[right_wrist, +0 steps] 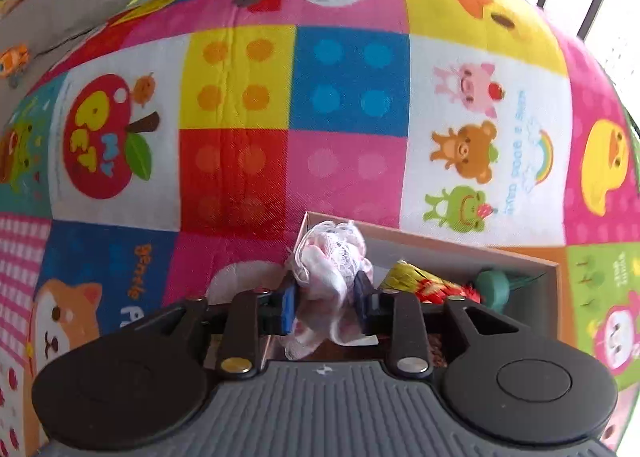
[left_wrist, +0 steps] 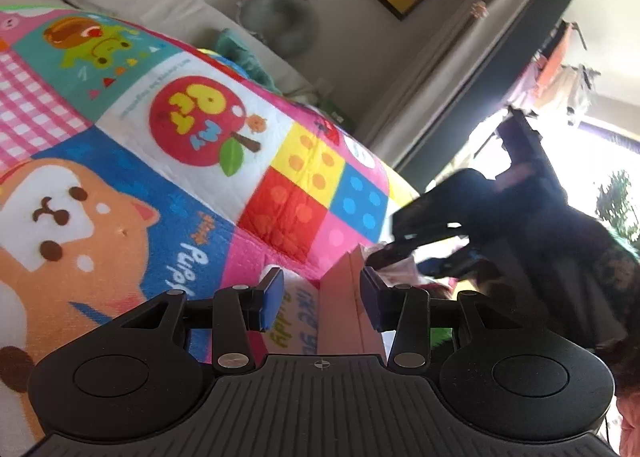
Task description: Organize objects
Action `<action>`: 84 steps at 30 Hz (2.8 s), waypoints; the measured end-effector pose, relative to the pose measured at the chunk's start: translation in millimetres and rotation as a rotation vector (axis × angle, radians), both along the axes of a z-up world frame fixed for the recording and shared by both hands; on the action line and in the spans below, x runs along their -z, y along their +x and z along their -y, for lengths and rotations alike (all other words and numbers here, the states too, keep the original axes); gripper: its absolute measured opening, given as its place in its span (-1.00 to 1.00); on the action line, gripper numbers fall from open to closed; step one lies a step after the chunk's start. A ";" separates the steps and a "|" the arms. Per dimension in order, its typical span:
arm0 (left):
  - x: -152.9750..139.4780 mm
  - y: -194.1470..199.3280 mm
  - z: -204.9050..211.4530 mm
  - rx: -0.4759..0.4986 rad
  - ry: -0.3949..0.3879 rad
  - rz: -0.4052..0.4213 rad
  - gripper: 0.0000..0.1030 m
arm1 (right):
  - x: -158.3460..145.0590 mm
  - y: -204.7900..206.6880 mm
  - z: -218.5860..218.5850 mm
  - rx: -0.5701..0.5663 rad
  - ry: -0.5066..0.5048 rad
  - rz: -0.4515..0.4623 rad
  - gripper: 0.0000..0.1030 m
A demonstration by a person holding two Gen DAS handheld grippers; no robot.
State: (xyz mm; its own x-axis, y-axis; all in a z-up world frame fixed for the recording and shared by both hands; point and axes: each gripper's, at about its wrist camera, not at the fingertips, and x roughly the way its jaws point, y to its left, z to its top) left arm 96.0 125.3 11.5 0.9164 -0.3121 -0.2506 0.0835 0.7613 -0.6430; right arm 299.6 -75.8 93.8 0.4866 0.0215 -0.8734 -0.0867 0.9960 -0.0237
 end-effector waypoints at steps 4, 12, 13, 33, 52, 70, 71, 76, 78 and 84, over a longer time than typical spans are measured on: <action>-0.7 -0.7 -1.1 -0.009 -0.009 0.005 -0.11 | -29.1 -12.9 5.6 -0.001 0.036 0.099 0.59; 0.5 -1.0 0.2 0.002 -0.008 0.003 -0.11 | -9.8 -2.7 -8.5 -0.053 -0.078 0.062 -0.59; 1.0 -0.6 -0.5 0.000 -0.011 0.001 -0.11 | -0.3 0.7 -8.1 -0.052 -0.089 0.036 -0.60; -26.9 15.0 58.1 0.200 0.271 -0.094 -0.11 | -17.9 -219.8 148.8 -0.109 0.064 0.374 -0.17; -26.8 27.0 53.3 -0.005 0.632 -0.268 0.96 | 68.3 -213.5 109.4 -0.158 0.044 0.437 0.05; -21.5 33.9 45.5 0.001 0.604 -0.233 0.93 | 67.5 -219.2 90.4 -0.119 -0.008 0.446 0.13; -25.5 27.3 46.3 -0.011 0.615 -0.209 0.93 | 65.6 -223.3 92.2 -0.107 0.001 0.450 0.24; -40.4 -27.8 40.5 -0.022 0.544 -0.161 0.93 | 61.8 -261.3 103.9 -0.057 0.042 0.462 0.71; -37.6 -53.9 47.5 0.024 0.533 -0.182 0.93 | 64.8 -276.8 106.3 -0.051 0.065 0.427 0.83; -1.9 -109.4 84.8 0.113 0.573 -0.279 0.93 | 83.7 -313.2 99.1 -0.054 0.080 0.340 1.00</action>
State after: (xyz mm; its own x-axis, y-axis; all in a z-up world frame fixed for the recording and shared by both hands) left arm -13.4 40.5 13.4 0.7619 -0.1491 -0.6303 0.0720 0.9866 -0.1463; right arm -13.6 -174.9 10.0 0.7458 0.1166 -0.6559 -0.1395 0.9901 0.0173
